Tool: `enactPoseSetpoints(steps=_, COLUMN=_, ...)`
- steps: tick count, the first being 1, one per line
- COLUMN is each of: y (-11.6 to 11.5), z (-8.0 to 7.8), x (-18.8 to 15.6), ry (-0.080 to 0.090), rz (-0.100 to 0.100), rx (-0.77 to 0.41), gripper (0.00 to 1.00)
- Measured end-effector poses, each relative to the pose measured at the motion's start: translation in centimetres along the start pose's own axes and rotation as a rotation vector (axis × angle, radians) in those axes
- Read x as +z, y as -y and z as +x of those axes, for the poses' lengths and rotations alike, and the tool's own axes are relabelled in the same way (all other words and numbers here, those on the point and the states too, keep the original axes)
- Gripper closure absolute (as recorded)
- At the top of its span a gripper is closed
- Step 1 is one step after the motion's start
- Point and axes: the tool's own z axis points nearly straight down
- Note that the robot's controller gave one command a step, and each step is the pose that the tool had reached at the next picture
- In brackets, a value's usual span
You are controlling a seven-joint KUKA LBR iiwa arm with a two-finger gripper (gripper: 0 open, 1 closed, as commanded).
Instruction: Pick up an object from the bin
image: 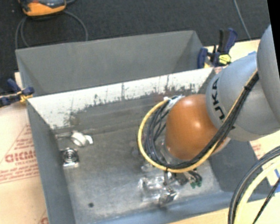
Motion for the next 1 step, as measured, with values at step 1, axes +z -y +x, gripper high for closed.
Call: enactPoseSetpoints(steps=1, y=2.79, z=1.08, x=-1.89, ry=-0.005, rz=0.001, rx=0.185, gripper=0.0)
